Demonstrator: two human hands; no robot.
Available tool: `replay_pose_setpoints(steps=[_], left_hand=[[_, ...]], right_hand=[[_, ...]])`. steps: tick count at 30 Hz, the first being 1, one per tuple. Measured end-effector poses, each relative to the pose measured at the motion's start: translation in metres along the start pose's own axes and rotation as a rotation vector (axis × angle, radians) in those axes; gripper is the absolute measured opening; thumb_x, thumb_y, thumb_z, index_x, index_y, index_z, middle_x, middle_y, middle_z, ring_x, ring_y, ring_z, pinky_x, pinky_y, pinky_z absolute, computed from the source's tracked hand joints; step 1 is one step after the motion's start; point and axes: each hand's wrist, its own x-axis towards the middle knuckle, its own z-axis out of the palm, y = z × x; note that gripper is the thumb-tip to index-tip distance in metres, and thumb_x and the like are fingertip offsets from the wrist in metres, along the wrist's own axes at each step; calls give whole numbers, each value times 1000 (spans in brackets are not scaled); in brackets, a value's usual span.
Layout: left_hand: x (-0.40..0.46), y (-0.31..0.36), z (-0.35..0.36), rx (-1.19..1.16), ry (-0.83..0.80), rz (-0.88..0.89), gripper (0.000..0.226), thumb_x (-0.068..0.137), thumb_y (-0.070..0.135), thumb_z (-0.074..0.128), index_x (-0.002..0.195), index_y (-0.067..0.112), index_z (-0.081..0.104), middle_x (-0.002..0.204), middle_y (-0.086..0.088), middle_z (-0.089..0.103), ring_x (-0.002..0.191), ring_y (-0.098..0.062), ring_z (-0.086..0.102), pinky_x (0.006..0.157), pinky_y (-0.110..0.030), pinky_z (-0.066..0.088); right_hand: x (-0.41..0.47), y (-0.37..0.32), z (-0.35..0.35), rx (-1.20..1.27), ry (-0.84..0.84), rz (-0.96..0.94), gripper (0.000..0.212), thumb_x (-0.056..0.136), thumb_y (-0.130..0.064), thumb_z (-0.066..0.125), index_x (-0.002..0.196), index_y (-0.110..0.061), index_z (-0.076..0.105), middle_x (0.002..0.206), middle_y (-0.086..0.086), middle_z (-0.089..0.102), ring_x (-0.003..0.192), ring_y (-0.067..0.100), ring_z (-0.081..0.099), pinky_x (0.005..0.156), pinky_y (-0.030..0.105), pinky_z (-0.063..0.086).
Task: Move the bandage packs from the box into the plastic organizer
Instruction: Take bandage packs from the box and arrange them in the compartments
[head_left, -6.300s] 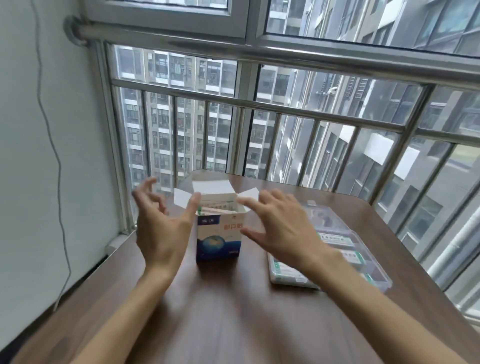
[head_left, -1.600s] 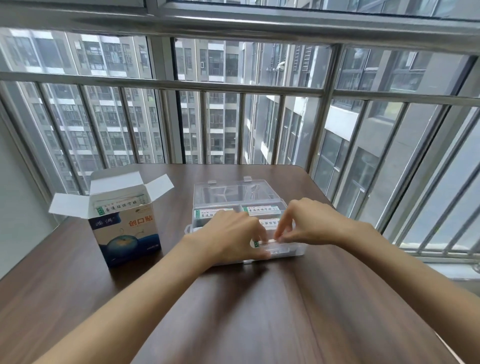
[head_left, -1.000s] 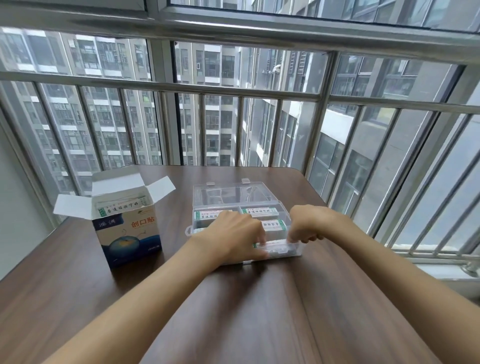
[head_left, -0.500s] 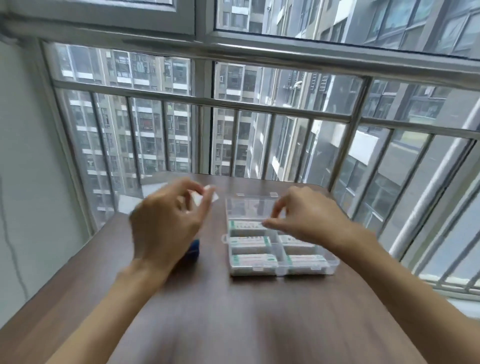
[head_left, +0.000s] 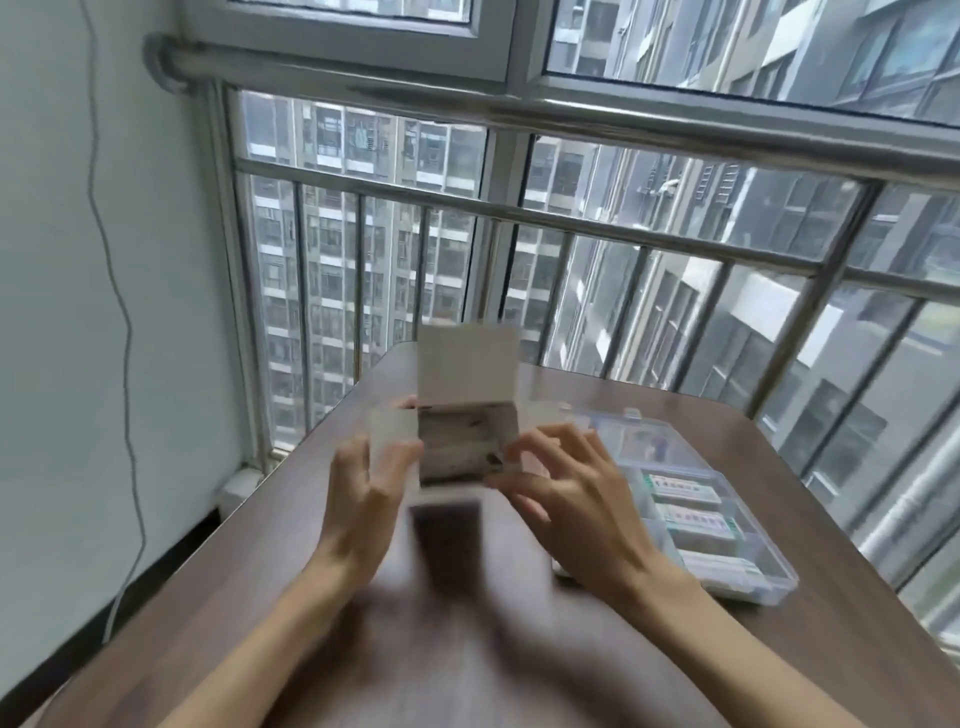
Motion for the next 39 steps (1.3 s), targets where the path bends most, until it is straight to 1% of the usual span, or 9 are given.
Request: replay_pose_setpoints(steps=[3, 7, 11, 16, 20, 23, 27, 32, 39], left_hand=[[-1, -10, 0, -14, -40, -7, 25, 85, 33, 53, 102, 28, 71, 96, 7, 73, 95, -15, 68, 80, -39, 55], [0, -10, 2, 26, 48, -21, 23, 86, 42, 52, 96, 34, 71, 80, 12, 72, 75, -7, 65, 57, -18, 47], [2, -6, 2, -28, 93, -66, 14, 90, 34, 60, 92, 29, 73, 68, 11, 69, 62, -3, 60, 46, -16, 42], [-3, -6, -2, 207, 140, 16, 25, 83, 46, 54, 100, 36, 68, 87, 16, 71, 86, -6, 65, 74, -32, 52], [1, -4, -6, 226, 149, 241, 34, 80, 25, 64, 109, 24, 47, 120, 16, 57, 111, -3, 55, 89, -19, 43], [4, -5, -8, 212, -15, 277, 17, 84, 16, 59, 98, 23, 55, 127, 12, 60, 119, 0, 54, 92, -9, 38], [4, -8, -12, 265, -108, 249, 25, 88, 29, 52, 107, 37, 66, 107, 17, 69, 104, 0, 62, 88, -21, 48], [3, -8, -13, 312, -94, 245, 39, 85, 44, 44, 121, 42, 60, 114, 24, 65, 107, 4, 59, 90, -16, 45], [3, -9, -14, 306, -90, 265, 35, 85, 40, 46, 117, 48, 58, 115, 19, 66, 110, 5, 58, 93, -19, 45]], right_hand=[[-6, -5, -2, 88, -65, 35, 16, 76, -17, 60, 85, -21, 73, 99, -4, 68, 97, 20, 50, 80, 29, 43], [16, -16, -15, 187, -18, 145, 21, 78, -17, 59, 94, -21, 72, 102, -4, 70, 102, 19, 53, 84, 28, 47], [46, -18, -23, 118, -351, 216, 40, 75, -27, 68, 115, -24, 59, 110, -2, 63, 107, 20, 51, 78, 28, 38], [68, -16, -24, -69, -652, 107, 15, 84, -20, 54, 93, -18, 65, 98, 7, 65, 95, 30, 59, 74, 32, 46], [73, -16, -16, -162, -991, 10, 24, 91, -13, 40, 109, -12, 57, 114, 10, 58, 116, 27, 41, 92, 37, 28], [79, -16, -12, -102, -1153, 63, 30, 96, -19, 32, 117, -14, 53, 122, 9, 54, 120, 28, 33, 92, 41, 23], [84, -13, -19, 84, -1209, 127, 25, 98, -21, 31, 106, -16, 54, 124, 4, 52, 124, 25, 32, 104, 50, 20], [82, -17, -25, 67, -1289, 118, 29, 96, -15, 31, 115, -12, 52, 123, 5, 49, 117, 22, 32, 106, 47, 16], [84, -16, -15, 188, -1133, 173, 28, 94, -28, 45, 69, -16, 48, 74, 0, 51, 80, 20, 48, 83, 39, 32]])
